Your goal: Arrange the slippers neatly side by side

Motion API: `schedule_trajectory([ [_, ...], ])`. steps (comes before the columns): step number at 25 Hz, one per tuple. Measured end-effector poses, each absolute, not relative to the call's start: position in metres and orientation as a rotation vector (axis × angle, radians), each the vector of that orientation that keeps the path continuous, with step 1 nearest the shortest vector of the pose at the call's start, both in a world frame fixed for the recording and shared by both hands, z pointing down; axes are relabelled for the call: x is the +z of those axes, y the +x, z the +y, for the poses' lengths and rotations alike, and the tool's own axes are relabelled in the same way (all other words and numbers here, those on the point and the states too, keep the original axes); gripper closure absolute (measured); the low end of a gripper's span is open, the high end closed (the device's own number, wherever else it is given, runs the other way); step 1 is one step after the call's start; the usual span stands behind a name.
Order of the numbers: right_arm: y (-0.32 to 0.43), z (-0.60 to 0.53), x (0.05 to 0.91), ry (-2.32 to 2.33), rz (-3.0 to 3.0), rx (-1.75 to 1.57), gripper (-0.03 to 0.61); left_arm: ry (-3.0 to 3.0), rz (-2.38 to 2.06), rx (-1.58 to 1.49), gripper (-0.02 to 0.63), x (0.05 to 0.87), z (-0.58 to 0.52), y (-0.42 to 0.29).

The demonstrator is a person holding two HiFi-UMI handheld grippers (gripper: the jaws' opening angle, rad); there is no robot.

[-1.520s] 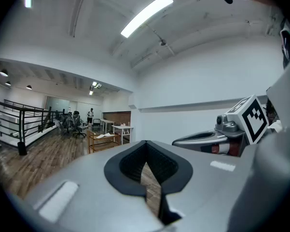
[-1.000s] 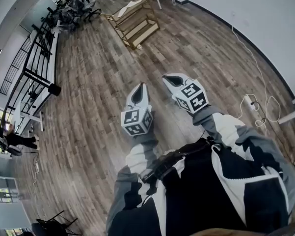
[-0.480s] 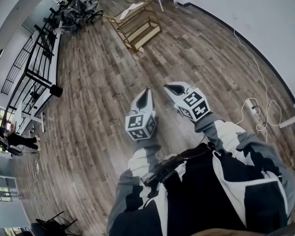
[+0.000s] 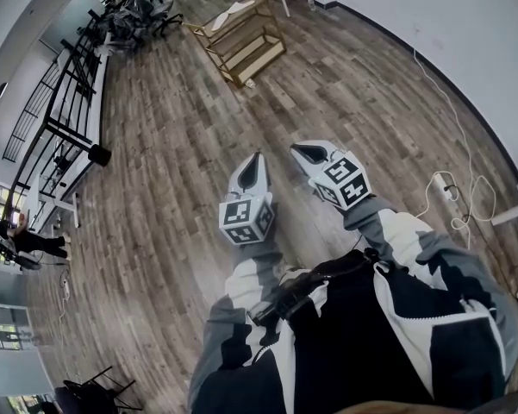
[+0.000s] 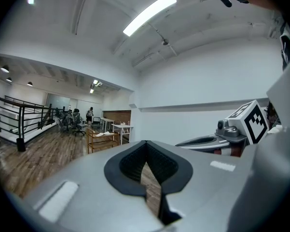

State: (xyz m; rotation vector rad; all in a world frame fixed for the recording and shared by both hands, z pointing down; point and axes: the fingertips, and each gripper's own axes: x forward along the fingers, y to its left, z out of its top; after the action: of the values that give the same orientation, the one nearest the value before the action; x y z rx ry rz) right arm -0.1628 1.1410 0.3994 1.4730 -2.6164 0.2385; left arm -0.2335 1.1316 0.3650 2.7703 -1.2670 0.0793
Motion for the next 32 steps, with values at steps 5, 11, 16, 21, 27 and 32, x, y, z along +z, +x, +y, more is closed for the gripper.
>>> schedule_trajectory([
  [5, -0.164, 1.129, 0.403, 1.475, -2.623, 0.251, 0.574, 2.78, -1.246, 0.081, 0.606, 0.373, 1.116, -0.232],
  [11, -0.16, 1.094, 0.41, 1.485, -2.618, 0.284, 0.574, 2.784, -1.185, 0.087, 0.606, 0.379, 1.076, -0.223],
  [16, -0.156, 1.05, 0.41, 1.52, -2.592, 0.263, 0.574, 2.806, -1.126, 0.077, 0.606, 0.381, 1.027, -0.217],
  [21, -0.161, 1.001, 0.404, 1.555, -2.559, 0.262, 0.574, 2.82, -1.084, 0.068, 0.606, 0.374, 0.971, -0.222],
  [27, -0.165, 0.934, 0.402, 1.599, -2.538, 0.269, 0.574, 2.827, -1.047, 0.076, 0.606, 0.376, 0.904, -0.23],
  [32, -0.183, 0.882, 0.407, 1.596, -2.533, 0.255, 0.574, 2.819, -1.01, 0.078, 0.606, 0.388, 0.852, -0.244],
])
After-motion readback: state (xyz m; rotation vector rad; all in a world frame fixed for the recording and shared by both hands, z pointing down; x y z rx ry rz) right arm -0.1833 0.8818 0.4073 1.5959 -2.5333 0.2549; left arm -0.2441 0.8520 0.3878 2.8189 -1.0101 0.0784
